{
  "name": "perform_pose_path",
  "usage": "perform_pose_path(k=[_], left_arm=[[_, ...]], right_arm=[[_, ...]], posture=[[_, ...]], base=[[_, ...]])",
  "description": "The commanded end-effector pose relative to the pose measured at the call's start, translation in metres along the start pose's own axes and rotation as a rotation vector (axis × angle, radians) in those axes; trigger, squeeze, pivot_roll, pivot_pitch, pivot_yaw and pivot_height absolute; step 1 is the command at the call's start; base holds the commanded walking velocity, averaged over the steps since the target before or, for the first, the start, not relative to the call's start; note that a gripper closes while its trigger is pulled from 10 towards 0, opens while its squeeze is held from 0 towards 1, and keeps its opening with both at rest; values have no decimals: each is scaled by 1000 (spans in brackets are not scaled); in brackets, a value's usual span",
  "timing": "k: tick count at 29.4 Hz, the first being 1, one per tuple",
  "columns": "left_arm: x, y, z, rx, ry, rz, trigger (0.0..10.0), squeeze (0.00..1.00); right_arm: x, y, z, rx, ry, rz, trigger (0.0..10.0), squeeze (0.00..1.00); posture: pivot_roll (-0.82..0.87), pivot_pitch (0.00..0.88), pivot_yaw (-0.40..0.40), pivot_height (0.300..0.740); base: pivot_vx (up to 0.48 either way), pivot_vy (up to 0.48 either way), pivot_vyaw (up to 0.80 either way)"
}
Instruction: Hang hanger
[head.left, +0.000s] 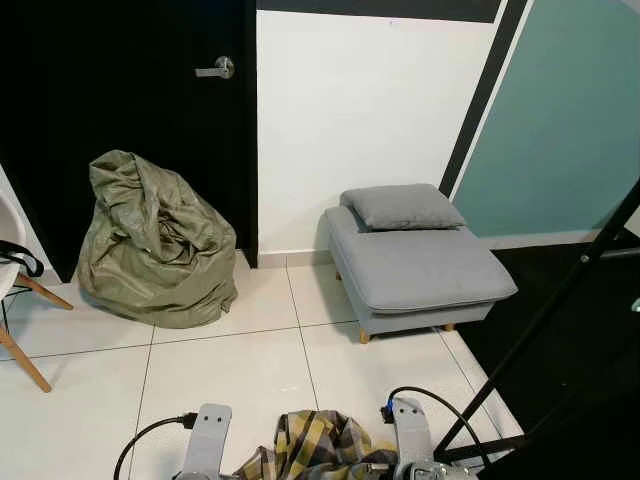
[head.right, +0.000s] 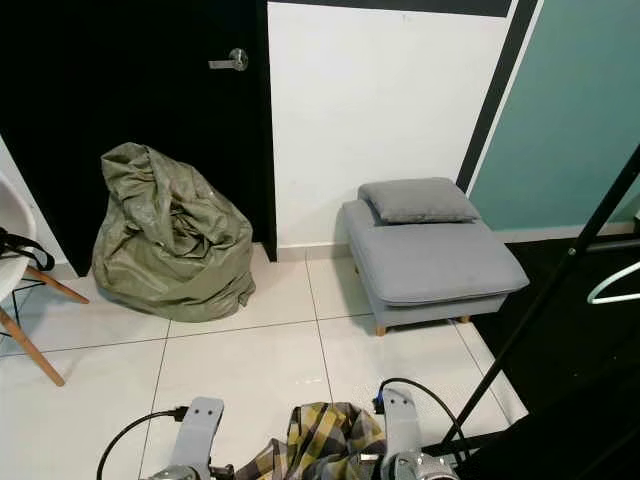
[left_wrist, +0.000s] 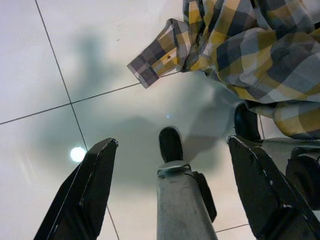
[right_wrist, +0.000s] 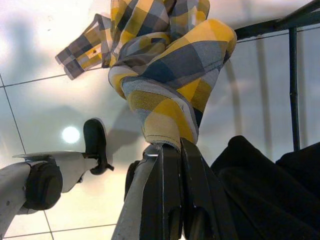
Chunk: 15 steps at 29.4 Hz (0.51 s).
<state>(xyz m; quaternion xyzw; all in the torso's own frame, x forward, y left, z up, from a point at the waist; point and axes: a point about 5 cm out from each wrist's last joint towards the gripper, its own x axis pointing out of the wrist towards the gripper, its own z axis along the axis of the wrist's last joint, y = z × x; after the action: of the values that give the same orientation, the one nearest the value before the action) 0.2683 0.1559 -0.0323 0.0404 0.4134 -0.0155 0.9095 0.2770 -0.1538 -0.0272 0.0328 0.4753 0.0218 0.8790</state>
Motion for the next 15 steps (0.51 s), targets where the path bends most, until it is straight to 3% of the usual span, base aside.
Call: perform_pose_path(k=[1,15], left_arm=[[0,-4,-10,10,32,-16,10000,0],[-1,-7,-16,22,51,-35,10000,0]], right_arm=[[0,-1,-3,7,-1,-3,10000,0],[1,-3,-8,6,5,-5,10000,0]], posture=[[81,140,-71,740],[87,109,-66,740]], base=[[0,0,0],[0,0,0]])
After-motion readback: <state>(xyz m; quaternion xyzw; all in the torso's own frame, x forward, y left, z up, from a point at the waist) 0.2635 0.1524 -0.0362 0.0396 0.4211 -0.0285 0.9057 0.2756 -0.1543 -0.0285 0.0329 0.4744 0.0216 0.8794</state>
